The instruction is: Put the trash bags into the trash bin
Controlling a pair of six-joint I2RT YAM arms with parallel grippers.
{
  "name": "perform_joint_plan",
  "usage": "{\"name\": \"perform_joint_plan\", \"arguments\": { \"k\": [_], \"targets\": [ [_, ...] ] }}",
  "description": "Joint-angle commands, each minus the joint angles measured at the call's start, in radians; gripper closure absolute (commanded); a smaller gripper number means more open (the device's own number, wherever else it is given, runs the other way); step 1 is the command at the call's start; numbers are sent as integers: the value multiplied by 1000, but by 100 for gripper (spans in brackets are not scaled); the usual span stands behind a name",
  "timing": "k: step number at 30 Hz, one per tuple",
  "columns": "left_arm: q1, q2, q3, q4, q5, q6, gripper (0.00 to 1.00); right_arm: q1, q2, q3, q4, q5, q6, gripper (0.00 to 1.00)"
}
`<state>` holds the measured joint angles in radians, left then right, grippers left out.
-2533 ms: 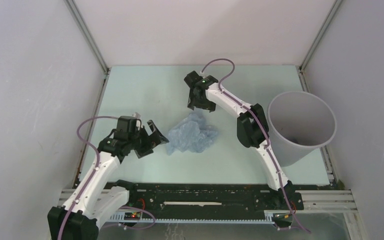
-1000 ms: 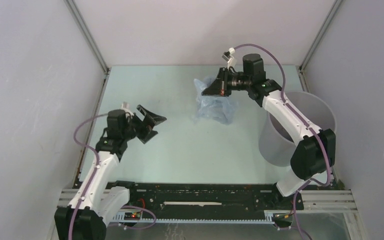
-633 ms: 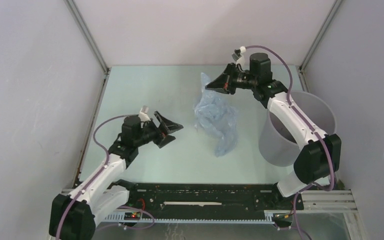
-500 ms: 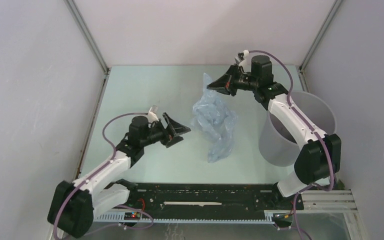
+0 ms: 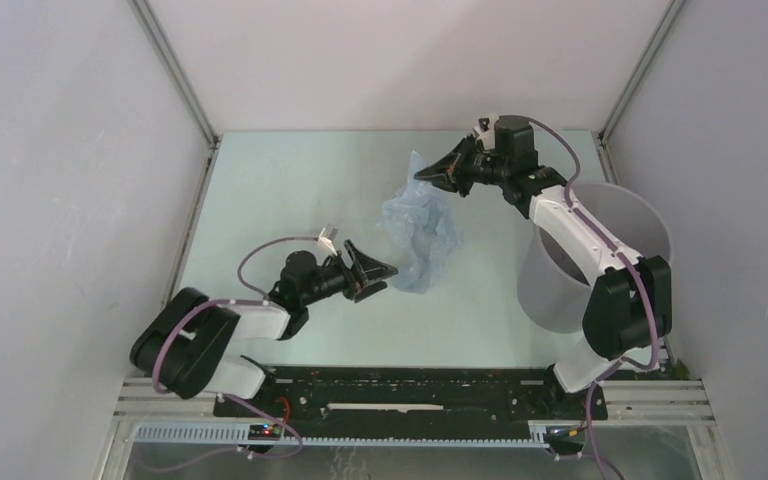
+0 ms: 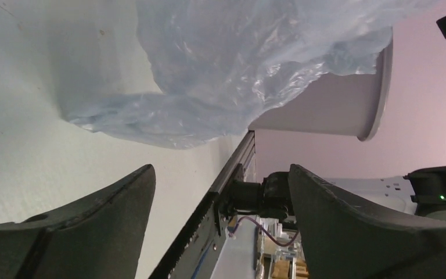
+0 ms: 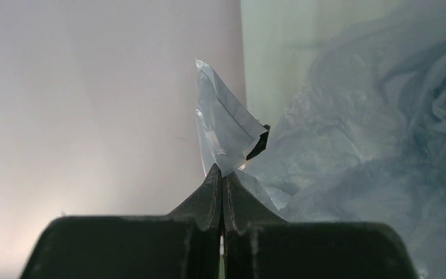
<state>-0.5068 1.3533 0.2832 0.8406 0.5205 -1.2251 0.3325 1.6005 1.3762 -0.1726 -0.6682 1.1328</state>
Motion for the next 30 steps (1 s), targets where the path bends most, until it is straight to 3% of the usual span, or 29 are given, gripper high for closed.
{"name": "perform_joint_plan", "arguments": {
  "k": [1,2,5,11,14,25,28,30],
  "targets": [
    [-4,109,-5,229,-51,-7,16,-18,44,7,-59,46,-59,100],
    [-5,128,1,231,-60,8,21,-23,53,6,-66,53,-82,100],
    [-7,154,8,226,-101,77,23,-36,75,6,-85,67,-111,100],
    [-8,170,143,-63,-83,311,14,-61,108,7,-97,76,-139,100],
    [-10,203,203,-164,-85,413,15,-73,119,6,-111,76,-149,100],
    [-93,375,314,-205,-38,521,20,-90,126,6,-109,66,-168,100],
    [-93,396,327,-199,-29,501,30,-92,116,6,-122,68,-184,100],
    [-93,383,321,-192,-40,489,46,-93,107,7,-128,72,-197,100]
  ]
}}
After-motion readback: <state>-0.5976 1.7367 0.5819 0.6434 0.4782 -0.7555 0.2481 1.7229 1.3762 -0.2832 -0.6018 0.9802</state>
